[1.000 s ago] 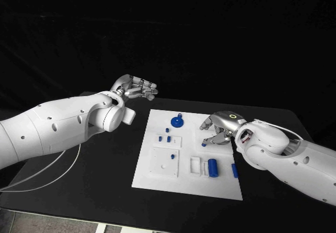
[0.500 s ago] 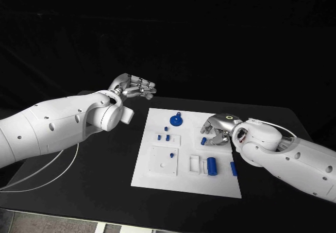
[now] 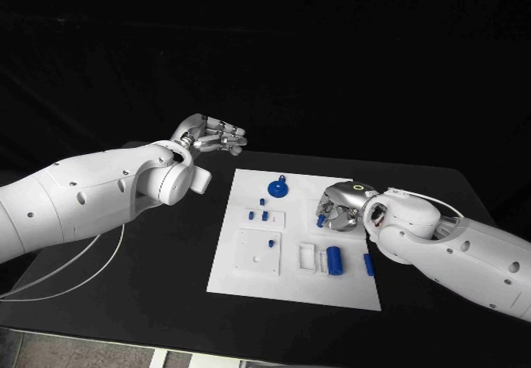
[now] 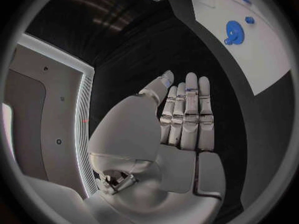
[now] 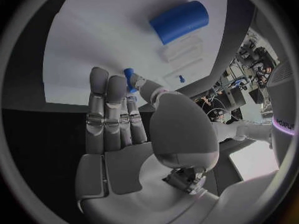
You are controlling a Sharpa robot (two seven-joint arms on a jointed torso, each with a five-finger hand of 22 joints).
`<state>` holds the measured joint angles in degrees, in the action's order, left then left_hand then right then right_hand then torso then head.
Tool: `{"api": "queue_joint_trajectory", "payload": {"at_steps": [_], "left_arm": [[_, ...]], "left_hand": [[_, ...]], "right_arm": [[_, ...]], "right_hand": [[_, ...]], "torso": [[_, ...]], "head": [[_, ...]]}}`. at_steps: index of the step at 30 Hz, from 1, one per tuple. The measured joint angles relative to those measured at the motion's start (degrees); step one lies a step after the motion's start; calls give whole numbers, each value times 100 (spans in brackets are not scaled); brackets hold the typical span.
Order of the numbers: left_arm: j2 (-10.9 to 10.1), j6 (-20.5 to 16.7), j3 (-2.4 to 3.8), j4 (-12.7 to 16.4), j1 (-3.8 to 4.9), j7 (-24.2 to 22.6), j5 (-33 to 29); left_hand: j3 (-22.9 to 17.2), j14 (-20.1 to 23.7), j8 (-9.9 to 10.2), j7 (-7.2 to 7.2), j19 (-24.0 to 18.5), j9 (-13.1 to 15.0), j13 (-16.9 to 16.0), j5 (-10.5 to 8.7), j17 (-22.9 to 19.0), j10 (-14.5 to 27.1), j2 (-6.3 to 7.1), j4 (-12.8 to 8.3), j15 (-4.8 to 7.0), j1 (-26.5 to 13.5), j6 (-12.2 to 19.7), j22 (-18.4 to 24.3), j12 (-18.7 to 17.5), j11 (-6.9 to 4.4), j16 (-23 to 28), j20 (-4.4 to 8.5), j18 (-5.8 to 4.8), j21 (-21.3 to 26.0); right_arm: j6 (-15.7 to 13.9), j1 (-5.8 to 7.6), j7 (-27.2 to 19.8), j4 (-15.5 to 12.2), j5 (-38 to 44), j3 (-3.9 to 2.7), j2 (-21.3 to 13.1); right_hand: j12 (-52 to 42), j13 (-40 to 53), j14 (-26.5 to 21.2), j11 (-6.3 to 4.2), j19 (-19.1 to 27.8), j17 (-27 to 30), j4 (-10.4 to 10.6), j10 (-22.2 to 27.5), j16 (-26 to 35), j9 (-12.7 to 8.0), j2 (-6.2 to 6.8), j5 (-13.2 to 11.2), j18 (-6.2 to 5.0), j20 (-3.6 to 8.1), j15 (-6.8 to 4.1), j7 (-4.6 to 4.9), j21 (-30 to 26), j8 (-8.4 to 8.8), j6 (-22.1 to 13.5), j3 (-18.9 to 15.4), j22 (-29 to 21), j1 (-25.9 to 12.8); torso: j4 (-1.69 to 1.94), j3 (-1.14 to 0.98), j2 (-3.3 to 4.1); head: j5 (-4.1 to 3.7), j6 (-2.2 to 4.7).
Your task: Assemble the parts on the task board
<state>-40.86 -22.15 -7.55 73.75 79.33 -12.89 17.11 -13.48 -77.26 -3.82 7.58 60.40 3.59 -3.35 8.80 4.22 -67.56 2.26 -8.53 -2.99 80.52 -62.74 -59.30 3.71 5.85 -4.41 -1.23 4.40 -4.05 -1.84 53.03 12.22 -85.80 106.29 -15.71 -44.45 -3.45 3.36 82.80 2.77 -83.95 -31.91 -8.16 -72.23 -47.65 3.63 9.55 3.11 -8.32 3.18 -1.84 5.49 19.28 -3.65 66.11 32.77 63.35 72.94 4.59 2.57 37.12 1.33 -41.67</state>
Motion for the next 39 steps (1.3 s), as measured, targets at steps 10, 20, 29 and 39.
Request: {"api": "queue_joint_trajectory", "payload": {"at_steps": [10,20,29,39], "left_arm": [[2,1,0,-4,0,2,0],[2,1,0,-6,0,9,0],[7,0,0,-14,0,16,0],[24,0,0,-97,0,21,0]], "left_hand": [[0,0,0,0,0,0,0,0,0,0,0,0,0,0,0,0,0,0,0,0,0,0],[0,0,0,0,0,0,0,0,0,0,0,0,0,0,0,0,0,0,0,0,0,0],[0,0,0,0,0,0,0,0,0,0,0,0,0,0,0,-38,0,0,0,0,0,0],[0,0,0,0,0,0,0,0,0,0,-3,0,0,3,0,-42,0,0,0,0,1,0]], "right_arm": [[22,-16,-13,5,0,26,39],[21,-20,-10,14,0,43,46],[-225,-50,60,-24,84,57,41],[-477,-66,122,-293,58,-80,-86]], "right_hand": [[0,0,18,-22,-21,-17,-22,-78,0,0,-27,0,87,21,-17,-12,23,0,73,22,36,-48],[1,0,12,-38,0,-25,-81,-159,0,0,-84,0,94,41,-59,-25,23,1,171,58,62,-97],[22,0,11,-3,-17,-79,-281,-489,-28,5,-204,-24,232,167,-173,-116,501,-15,637,475,375,18],[27,18,11,-3,0,-99,-281,-490,-28,39,-260,-29,271,185,-173,-142,577,-9,662,474,506,4]], "torso": [[3,2,-1],[1,2,-2],[0,-2,-3],[-2,-3,-10]], "head": [[1,-23],[5,-34],[19,-22],[74,-19]]}}
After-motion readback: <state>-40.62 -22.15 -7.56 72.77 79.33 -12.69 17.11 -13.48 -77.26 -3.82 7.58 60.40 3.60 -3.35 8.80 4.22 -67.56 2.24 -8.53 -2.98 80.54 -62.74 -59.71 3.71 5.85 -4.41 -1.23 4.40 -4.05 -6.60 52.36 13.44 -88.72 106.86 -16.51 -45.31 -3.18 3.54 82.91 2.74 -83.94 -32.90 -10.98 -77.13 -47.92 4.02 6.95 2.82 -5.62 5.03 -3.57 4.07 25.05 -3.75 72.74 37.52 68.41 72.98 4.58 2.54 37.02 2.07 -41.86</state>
